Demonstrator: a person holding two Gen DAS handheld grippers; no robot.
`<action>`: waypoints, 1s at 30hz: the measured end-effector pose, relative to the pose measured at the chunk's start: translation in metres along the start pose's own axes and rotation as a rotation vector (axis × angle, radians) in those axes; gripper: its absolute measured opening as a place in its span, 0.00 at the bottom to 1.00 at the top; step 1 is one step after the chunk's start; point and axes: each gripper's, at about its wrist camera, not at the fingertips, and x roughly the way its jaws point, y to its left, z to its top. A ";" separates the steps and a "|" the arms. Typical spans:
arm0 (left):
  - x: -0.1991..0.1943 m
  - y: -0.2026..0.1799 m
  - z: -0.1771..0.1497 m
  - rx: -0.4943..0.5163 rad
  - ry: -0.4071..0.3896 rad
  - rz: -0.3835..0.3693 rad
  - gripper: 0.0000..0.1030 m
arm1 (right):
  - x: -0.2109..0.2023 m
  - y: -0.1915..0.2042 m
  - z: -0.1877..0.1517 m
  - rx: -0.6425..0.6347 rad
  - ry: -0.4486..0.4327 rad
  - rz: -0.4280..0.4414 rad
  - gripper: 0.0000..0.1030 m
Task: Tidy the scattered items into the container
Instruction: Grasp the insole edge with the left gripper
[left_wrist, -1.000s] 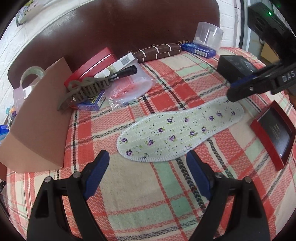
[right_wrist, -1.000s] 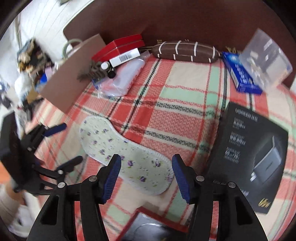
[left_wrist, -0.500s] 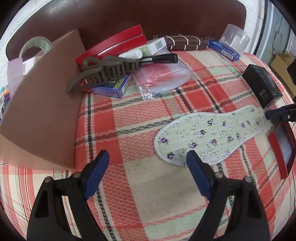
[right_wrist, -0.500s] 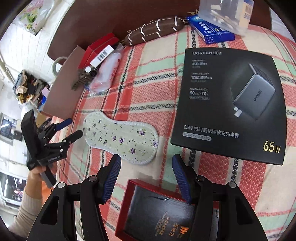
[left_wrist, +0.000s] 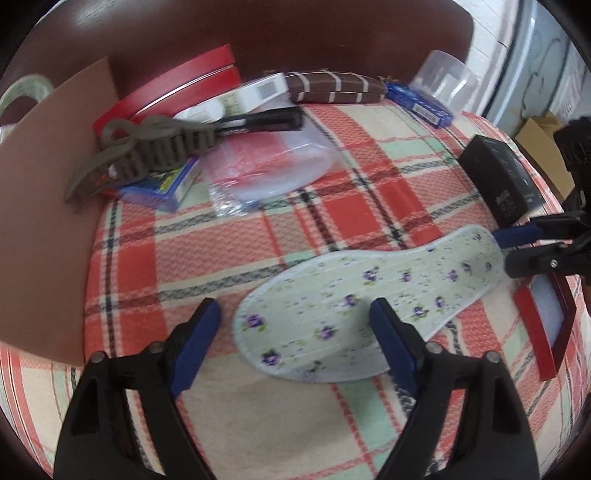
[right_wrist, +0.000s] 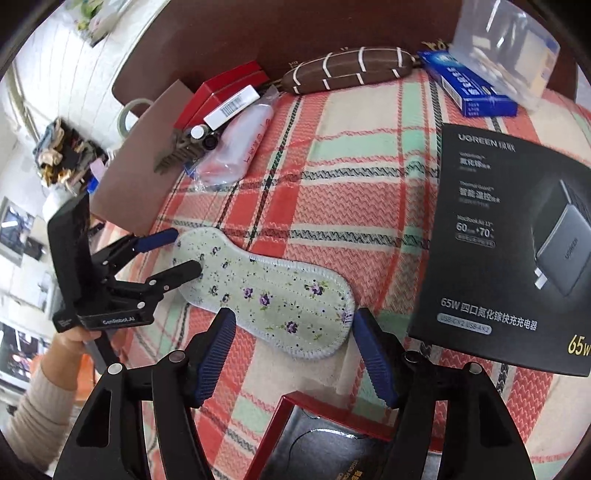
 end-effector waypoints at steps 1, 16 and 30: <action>-0.001 -0.004 -0.001 0.013 -0.007 0.022 0.74 | -0.001 0.000 0.000 -0.005 0.000 -0.021 0.55; -0.009 0.005 -0.003 -0.021 -0.040 0.080 0.51 | -0.014 -0.005 -0.005 0.022 -0.037 -0.016 0.34; -0.003 0.016 0.001 -0.070 -0.030 0.042 0.60 | -0.004 -0.032 -0.011 0.146 -0.023 0.133 0.34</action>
